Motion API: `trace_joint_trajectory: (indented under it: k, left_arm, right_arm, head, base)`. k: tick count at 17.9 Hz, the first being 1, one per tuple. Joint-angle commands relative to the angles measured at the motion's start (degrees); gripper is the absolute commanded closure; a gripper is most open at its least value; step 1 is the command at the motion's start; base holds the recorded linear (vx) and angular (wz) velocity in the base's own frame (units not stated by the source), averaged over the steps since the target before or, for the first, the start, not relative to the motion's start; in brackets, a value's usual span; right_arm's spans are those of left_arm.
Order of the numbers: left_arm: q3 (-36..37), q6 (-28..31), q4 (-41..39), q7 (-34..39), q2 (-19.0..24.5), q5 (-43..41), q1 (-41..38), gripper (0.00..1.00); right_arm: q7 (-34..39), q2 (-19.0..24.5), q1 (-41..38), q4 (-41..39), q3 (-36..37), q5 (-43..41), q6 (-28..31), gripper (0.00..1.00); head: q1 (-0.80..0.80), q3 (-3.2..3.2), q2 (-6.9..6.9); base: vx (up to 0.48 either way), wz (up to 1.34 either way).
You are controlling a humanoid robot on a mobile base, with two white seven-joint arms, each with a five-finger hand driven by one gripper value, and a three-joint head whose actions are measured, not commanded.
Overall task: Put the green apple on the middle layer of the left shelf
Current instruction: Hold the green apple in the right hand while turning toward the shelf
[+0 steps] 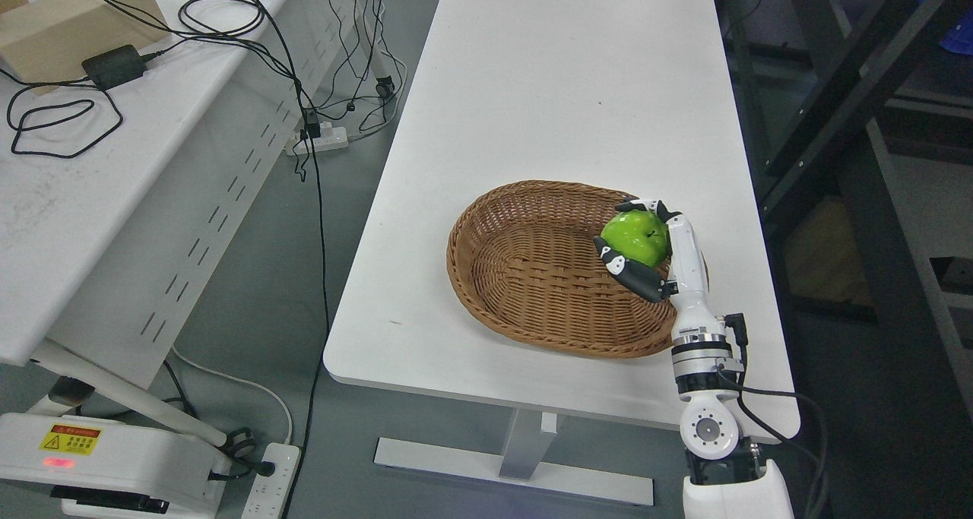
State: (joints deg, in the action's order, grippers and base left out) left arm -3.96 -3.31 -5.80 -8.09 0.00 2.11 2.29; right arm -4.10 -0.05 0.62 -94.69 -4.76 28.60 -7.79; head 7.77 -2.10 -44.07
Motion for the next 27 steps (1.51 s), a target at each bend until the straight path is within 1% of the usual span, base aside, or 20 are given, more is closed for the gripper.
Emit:
trace_joint_trajectory:
  k: [1,6,15,27]
  left_arm:
    - [0.0,0.1,0.0,0.0,1.0,0.0,0.0,0.0]
    - [0.0,0.0,0.0,0.0,1.0,0.0,0.0,0.0]
    - [0.0,0.0,0.0,0.0,1.0,0.0,0.0,0.0]
    - [0.0,0.1,0.0,0.0,1.0,0.0,0.0,0.0]
  right_arm:
    - [-0.7,-1.0,-2.6,-4.1,4.8,-2.4,-2.5,1.0]
    - [-0.7,-1.0,-4.7,-4.1,4.9,-5.4,-7.1,1.0]
    - [-0.7,-1.0,-6.1,-4.1,4.2,-5.8,-7.2,1.0]
    - [-0.6,-1.0,-7.0,-4.0,4.0,-5.8,-6.6,1.0]
  head:
    - [0.0,0.0,0.0]
    - [0.0,0.0,0.0]
    - [0.0,0.0,0.0]
    - [0.0,0.0,0.0]
  base:
    - [0.0,0.0]
    - [0.0,0.0]
    - [-0.036,0.0]
    - [-0.157,0.02]
